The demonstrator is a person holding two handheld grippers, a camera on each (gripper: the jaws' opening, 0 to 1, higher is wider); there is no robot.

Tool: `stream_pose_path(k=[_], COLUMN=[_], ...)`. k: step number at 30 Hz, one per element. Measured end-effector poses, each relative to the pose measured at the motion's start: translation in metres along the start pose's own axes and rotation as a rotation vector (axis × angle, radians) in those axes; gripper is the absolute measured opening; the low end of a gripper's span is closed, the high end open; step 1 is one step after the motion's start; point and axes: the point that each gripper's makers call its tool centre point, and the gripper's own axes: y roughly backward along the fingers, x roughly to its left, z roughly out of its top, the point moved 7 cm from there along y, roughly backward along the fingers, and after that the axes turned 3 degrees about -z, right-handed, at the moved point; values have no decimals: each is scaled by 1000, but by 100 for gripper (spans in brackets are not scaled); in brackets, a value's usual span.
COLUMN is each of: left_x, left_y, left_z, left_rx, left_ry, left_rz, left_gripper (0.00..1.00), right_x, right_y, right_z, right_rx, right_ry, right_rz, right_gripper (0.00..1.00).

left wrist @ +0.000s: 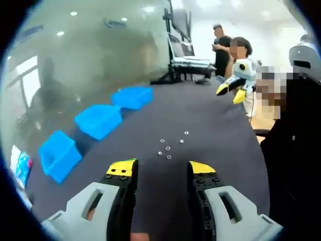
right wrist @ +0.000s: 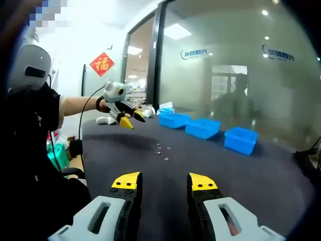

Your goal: Sort the screws, nuts, and washers into the corresponding bins

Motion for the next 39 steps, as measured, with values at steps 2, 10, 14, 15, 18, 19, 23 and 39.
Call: stream_pose_path(k=[2, 10, 14, 15, 18, 19, 23, 39], left_x=[1, 10, 12, 12, 12, 12, 12, 11], left_y=[-11, -45, -58, -59, -67, -69, -76, -83], left_z=[0, 10, 10, 9, 5, 4, 1, -5], left_rx=[45, 115, 172, 181, 210, 216, 228, 260], left_ry=[0, -15, -17, -14, -9, -4, 18, 38], left_rz=[-40, -81, -109, -113, -123, -126, -134, -140], left_gripper=[37, 34, 33, 32, 30, 29, 28, 16], right_x=[0, 0, -2, -2, -3, -3, -3, -3], right_y=[0, -2, -1, -1, 0, 0, 0, 0], right_z=[-1, -3, -5, -6, -6, -6, -7, -8], right_rx=[-1, -3, -5, -7, -13, -15, -14, -16], right_ry=[-2, -8, -11, -13, -18, -19, -16, -19], right_rz=[0, 3, -2, -3, -6, -6, -10, -9], right_gripper=[33, 33, 32, 32, 32, 32, 32, 32])
